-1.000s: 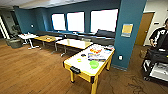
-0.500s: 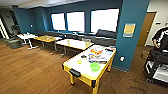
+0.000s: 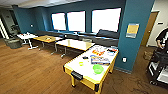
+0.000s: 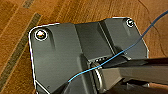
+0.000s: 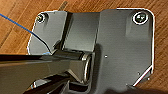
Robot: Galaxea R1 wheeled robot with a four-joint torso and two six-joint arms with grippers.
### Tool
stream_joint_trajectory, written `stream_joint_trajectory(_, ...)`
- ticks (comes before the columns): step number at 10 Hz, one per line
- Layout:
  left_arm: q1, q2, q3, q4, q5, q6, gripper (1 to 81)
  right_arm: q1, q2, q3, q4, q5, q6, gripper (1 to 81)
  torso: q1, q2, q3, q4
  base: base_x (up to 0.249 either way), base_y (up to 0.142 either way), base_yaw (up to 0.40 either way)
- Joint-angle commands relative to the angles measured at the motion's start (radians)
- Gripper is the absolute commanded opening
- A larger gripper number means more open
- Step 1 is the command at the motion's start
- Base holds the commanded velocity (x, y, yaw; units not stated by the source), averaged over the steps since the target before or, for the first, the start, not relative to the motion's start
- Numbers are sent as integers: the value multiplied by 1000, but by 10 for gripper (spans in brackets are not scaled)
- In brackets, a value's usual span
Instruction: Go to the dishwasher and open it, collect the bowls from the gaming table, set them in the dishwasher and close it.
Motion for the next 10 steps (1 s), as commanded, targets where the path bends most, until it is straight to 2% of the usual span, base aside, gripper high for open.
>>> stream_joint_trajectory(1, -35, 0, 0, 10, 37, 6, 811, 43, 8, 4, -3, -48, -3, 811, 0, 0, 0, 0, 134, 72, 0)
stream_joint_trajectory(10, -35, 0, 0, 10, 39, 6, 811, 42, 8, 4, -3, -48, -3, 811, 0, 0, 0, 0, 113, 84, 0)
